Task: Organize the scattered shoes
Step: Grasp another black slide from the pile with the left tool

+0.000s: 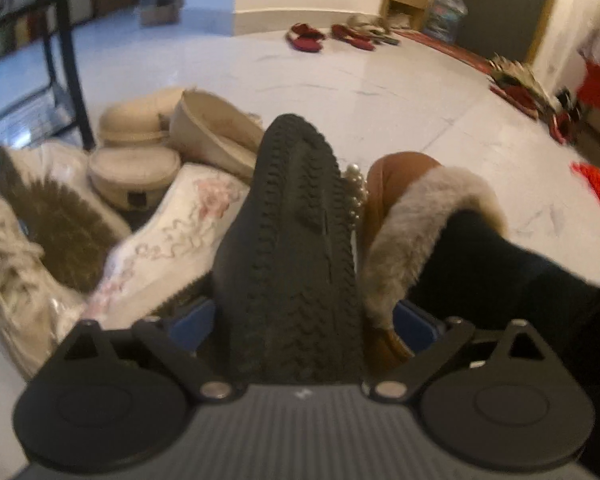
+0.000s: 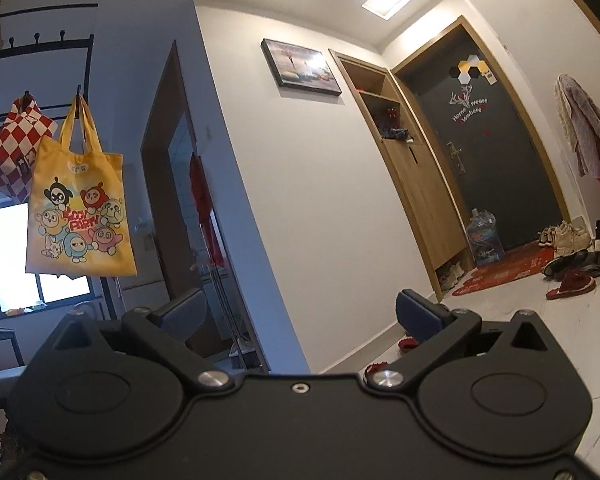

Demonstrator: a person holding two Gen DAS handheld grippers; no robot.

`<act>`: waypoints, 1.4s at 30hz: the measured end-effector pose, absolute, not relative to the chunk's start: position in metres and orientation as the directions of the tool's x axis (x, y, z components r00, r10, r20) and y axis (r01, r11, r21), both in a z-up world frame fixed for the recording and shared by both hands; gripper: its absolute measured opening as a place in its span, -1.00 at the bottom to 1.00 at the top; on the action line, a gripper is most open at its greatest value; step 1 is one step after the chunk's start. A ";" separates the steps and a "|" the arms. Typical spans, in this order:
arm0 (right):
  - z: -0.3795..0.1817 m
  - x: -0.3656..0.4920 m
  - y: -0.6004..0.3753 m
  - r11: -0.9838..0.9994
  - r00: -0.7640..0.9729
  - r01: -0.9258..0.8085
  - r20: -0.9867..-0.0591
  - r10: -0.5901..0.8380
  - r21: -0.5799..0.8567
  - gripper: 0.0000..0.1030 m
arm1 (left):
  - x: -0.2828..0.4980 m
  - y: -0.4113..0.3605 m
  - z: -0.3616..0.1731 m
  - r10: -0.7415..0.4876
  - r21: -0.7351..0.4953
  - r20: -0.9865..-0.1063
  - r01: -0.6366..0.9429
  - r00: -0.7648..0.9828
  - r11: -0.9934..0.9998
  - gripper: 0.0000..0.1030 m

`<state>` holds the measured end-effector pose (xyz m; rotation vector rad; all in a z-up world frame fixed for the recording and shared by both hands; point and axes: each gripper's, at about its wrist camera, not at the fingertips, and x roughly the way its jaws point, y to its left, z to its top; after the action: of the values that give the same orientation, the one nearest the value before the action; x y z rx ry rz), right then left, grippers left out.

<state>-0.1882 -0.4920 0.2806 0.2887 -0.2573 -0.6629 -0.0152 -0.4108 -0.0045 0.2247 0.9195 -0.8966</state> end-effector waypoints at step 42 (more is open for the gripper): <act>0.278 -0.110 -0.409 0.833 0.830 0.550 0.078 -0.553 0.058 1.00 | -0.020 -0.319 0.106 -0.575 -0.123 -0.691 0.713 0.438 0.690 -0.11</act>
<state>-0.1099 -0.4090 0.2777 0.0339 -0.0927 -0.5849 -0.0200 -0.3193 0.1057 0.1983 0.7767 -0.8071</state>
